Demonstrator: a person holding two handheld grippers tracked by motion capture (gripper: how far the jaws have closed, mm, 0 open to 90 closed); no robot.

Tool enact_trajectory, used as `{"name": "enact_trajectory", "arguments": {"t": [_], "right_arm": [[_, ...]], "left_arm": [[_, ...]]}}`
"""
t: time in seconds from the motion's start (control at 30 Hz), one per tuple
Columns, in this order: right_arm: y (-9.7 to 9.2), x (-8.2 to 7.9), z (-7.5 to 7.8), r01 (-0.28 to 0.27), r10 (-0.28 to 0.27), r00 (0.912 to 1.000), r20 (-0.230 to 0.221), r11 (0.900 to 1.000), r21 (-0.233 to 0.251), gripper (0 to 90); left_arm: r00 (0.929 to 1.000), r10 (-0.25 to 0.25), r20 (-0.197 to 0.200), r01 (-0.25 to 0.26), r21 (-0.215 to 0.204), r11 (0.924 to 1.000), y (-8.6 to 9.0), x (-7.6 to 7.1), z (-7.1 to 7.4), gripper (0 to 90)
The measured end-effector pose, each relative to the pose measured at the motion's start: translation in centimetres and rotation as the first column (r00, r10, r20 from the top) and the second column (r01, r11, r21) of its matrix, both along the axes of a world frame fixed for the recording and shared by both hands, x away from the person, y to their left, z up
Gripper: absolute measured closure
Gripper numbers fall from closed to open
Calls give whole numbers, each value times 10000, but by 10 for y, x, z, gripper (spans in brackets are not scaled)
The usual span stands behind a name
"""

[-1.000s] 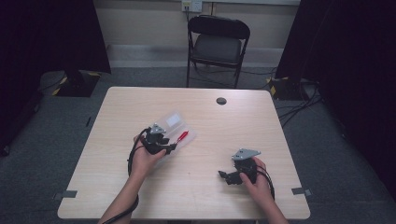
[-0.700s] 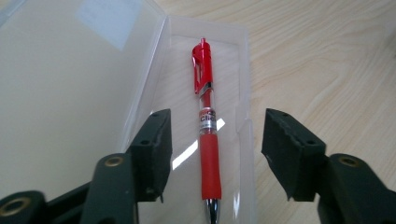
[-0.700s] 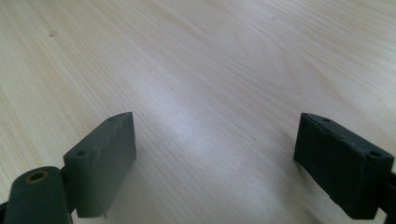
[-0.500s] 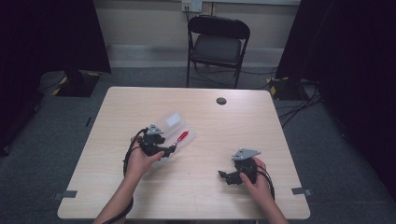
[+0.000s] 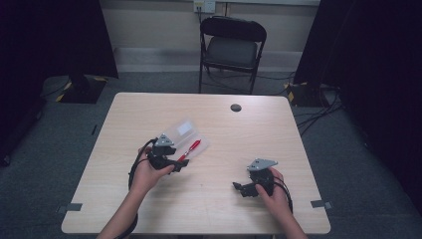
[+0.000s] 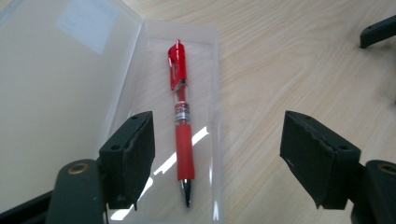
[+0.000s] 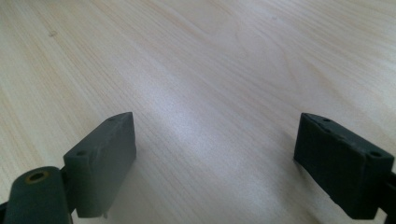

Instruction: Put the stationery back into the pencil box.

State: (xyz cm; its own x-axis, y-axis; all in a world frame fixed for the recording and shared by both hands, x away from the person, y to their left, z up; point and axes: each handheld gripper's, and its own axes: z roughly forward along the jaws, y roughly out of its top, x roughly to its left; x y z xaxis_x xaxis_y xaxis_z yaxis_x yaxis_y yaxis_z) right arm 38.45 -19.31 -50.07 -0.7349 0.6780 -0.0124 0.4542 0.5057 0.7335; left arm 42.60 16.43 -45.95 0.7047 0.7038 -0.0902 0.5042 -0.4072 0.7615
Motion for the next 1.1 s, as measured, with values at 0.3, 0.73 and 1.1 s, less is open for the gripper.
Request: {"name": "enact_trajectory", "arguments": {"t": [0.3,0.73,1.1], "right_arm": [[0,0,0,2,-2,10000,0,10000,1,118],[0,0,0,1,-1,10000,1,10000,0,118],[0,0,0,15,-15,10000,-8,10000,4,119]], "left_arm": [[9993,-336,-149,332,-263,9991,-7,-9,0,240],[9952,-969,-108,964,-349,9947,-22,-24,-2,212],[9881,-1526,-215,1523,-158,9882,-37,-39,-5,198]]}}
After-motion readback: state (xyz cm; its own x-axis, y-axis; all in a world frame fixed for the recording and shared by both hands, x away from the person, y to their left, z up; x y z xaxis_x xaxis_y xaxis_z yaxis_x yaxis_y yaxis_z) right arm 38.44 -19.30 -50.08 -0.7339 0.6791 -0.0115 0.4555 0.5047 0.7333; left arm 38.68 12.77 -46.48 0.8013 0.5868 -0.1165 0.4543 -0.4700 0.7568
